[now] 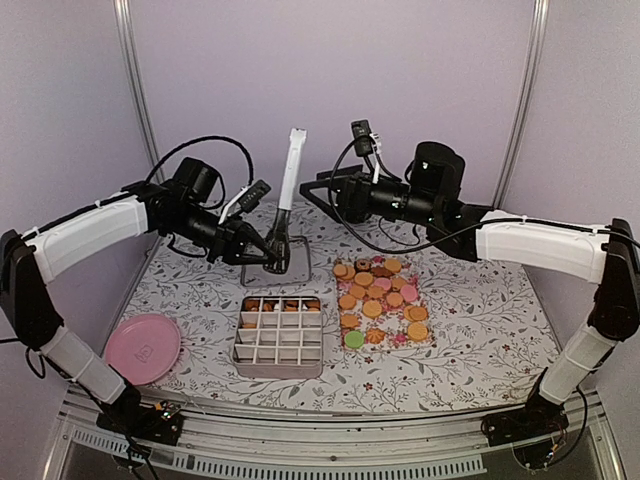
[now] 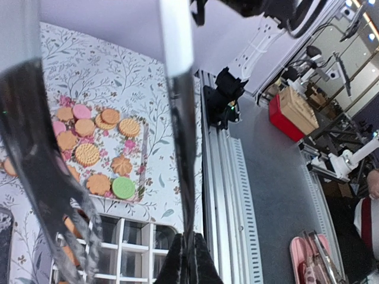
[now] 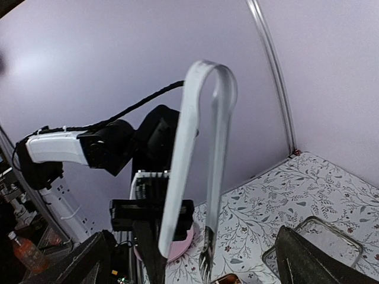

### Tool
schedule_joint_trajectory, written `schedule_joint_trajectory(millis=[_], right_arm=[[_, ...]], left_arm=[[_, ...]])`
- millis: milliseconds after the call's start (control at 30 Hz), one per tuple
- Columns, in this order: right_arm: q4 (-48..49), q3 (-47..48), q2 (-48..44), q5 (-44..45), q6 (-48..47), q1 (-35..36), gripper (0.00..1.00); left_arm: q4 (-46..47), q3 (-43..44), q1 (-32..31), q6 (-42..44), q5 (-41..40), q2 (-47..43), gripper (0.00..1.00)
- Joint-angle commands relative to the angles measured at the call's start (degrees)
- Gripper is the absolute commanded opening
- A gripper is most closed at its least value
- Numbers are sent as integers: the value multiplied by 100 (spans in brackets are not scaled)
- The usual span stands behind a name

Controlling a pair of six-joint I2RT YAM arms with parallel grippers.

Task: Pack the cookies
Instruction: Pass from the right arm to the left, then pass from the left arm to the right

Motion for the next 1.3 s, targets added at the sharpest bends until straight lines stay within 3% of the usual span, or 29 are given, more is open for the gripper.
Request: schedule_joint_trajectory(millis=[0, 100, 433, 633, 800, 1033, 1267], right_arm=[[-651, 46, -241, -2112, -235, -211, 99], [-1322, 417, -114, -2498, -615, -234, 99], [-2478, 1267, 434, -2212, -1226, -223, 99], [-2687, 1350, 555, -2452, -1429, -213, 87], [-2817, 1342, 513, -2655, -1531, -203, 68], [-2941, 1439, 429, -2815, -1554, -203, 51], [-3558, 1848, 558, -2822, -1869, -203, 52]], left_arm=[[-1138, 242, -194, 1288, -645, 191, 0], [-1301, 237, -337, 1493, -868, 203, 0], [-1355, 289, -582, 1549, -1094, 211, 0], [-1579, 373, -625, 1687, -1097, 203, 0], [-1720, 416, -642, 1781, -1063, 195, 0], [-1916, 460, -685, 1896, -1028, 233, 0], [-2142, 522, -721, 2024, -1060, 319, 0]])
